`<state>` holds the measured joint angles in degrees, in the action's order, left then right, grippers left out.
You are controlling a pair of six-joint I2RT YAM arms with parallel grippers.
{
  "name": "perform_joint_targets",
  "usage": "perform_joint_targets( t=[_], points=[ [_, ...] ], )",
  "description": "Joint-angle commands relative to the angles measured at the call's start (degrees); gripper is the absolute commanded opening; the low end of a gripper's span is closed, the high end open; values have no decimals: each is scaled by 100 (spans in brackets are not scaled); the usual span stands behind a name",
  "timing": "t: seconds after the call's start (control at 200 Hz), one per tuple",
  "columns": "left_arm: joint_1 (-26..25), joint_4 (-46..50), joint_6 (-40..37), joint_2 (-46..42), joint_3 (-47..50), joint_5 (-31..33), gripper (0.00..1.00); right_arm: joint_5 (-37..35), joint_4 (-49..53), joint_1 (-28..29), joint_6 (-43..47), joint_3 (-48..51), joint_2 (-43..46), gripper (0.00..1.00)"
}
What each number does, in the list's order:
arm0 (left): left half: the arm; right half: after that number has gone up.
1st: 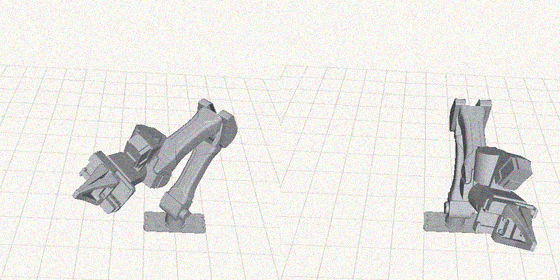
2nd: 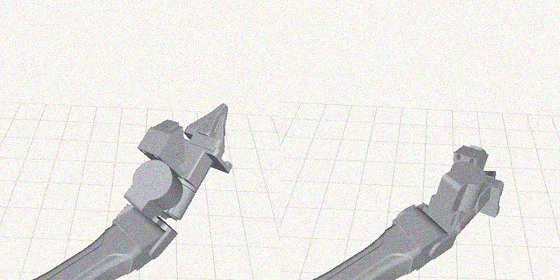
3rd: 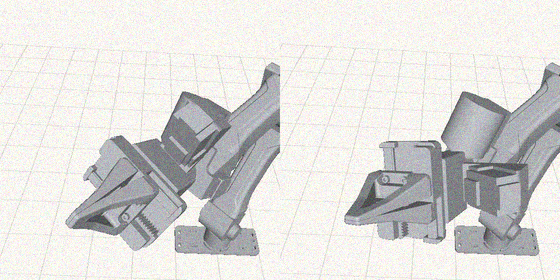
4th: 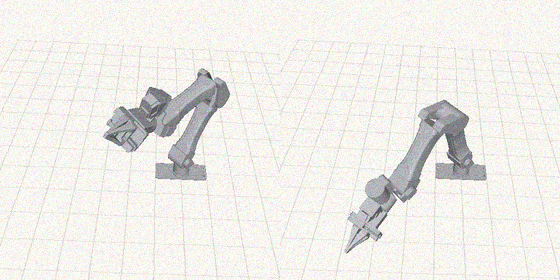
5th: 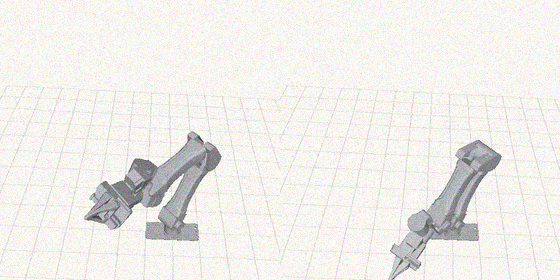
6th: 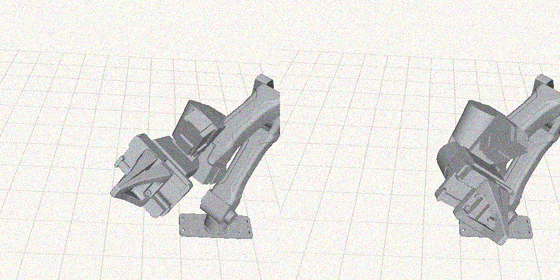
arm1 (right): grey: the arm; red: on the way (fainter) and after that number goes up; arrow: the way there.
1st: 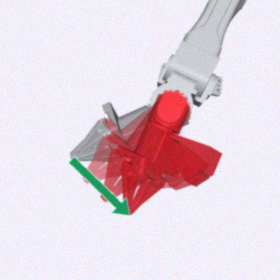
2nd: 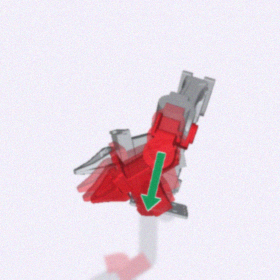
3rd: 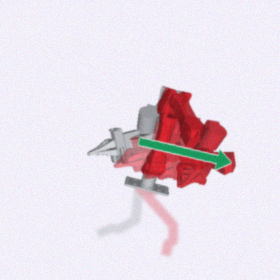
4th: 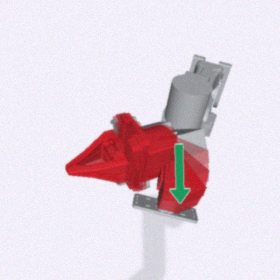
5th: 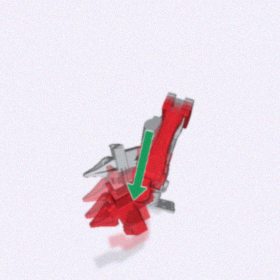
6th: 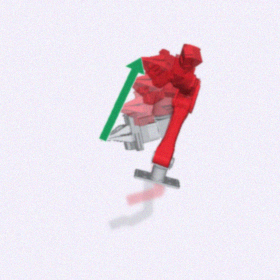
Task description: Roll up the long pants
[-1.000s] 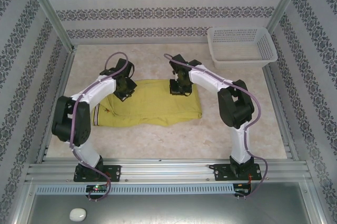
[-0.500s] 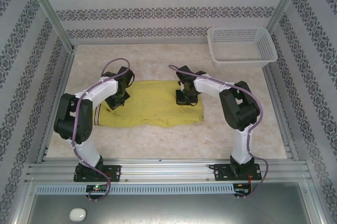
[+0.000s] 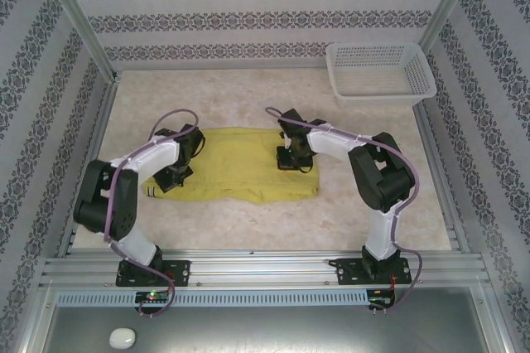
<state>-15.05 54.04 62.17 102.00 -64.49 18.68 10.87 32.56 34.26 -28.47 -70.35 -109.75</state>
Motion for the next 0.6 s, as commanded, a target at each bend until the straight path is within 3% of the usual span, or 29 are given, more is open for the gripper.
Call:
perform_joint_targets(
  t=[0.0, 0.15, 0.34, 0.475, 0.595],
  points=[
    [-99, -313, -277, 1096, -1290, 117, 0, 276, 404, 729, -350, 425, -144, 0],
    [-139, 203, -601, 2598, -3448, 88, 0, 434, 236, 1431, -834, 528, -28, 0],
    [-154, 335, -1053, 3810, -5652, -383, 0, 630, -21, 2190, -1214, 321, 82, 0],
    [-251, 224, -1279, 4191, -6428, -674, 0, 618, 154, 2394, -1069, -270, -124, 0],
    [-267, -463, -1666, 4205, -6622, -1180, 0, 658, 301, 2384, -732, -909, -344, 0]
  ],
)
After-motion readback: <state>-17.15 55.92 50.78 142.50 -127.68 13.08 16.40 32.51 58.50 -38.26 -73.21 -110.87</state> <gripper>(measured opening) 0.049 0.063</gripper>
